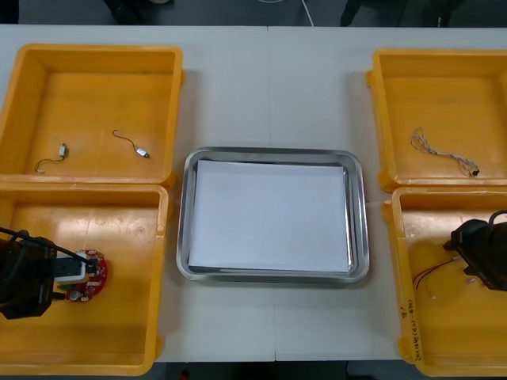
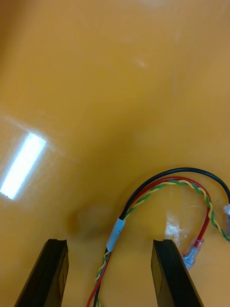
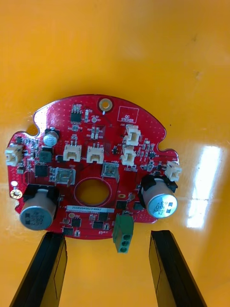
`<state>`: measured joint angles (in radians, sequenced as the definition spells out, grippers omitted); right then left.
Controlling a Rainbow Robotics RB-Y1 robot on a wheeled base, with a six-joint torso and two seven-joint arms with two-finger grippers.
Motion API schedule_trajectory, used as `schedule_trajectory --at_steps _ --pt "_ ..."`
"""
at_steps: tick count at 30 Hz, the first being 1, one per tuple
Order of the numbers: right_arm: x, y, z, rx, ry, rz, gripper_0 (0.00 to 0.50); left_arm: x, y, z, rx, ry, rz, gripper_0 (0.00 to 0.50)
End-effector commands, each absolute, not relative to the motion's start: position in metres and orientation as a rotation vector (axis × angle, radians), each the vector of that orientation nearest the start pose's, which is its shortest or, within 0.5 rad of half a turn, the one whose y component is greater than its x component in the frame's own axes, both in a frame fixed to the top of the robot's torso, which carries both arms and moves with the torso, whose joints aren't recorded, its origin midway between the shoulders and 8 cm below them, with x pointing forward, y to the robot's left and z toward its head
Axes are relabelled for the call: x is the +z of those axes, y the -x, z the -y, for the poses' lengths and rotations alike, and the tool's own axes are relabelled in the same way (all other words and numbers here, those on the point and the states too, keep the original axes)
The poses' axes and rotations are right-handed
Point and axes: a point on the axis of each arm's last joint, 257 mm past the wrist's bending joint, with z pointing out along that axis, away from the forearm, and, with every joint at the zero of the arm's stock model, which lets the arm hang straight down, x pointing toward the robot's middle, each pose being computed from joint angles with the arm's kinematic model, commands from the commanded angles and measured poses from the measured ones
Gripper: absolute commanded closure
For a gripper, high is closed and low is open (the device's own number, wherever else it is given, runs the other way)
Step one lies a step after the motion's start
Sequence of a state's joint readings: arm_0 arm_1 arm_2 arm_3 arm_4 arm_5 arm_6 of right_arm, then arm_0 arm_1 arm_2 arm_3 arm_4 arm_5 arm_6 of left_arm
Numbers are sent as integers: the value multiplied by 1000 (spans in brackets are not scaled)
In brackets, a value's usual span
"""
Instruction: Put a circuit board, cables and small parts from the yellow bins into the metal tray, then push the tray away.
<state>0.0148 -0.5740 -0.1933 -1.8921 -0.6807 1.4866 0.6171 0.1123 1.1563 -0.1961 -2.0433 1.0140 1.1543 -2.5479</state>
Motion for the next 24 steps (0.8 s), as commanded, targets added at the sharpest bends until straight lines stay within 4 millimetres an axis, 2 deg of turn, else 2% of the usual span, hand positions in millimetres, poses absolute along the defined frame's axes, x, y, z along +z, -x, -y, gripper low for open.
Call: schedule_trajectory --at_steps 1,3,4,5,6,7,20,22,24 --pt "-325 -378 364 379 -1280 -2464 0 -323 -322 -348 209 -2046 -1953 0" --pt "-326 -378 363 375 -1277 -2465 0 -324 -321 -348 206 -2049 -1954 0" --pt "-327 -379 362 377 -1271 -2464 0 -325 -321 -347 206 -2048 -1950 62" --pt "-328 -379 362 373 -1268 -2464 0 -325 -321 -347 206 -2051 -1950 164" --pt "-329 -379 361 374 -1268 -2462 0 -326 -320 -347 204 -2052 -1950 381" --pt "-329 -379 361 372 -1265 -2459 0 -326 -320 -346 203 -2053 -1951 499" --pt "-337 -377 361 351 -1250 -2462 3 -326 -321 -347 208 -2052 -1948 500" --pt "-338 -377 360 351 -1245 -2460 67 -326 -320 -346 202 -2052 -1951 500" --pt "-339 -376 361 345 -1241 -2462 208 -326 -320 -345 197 -2049 -1948 500"
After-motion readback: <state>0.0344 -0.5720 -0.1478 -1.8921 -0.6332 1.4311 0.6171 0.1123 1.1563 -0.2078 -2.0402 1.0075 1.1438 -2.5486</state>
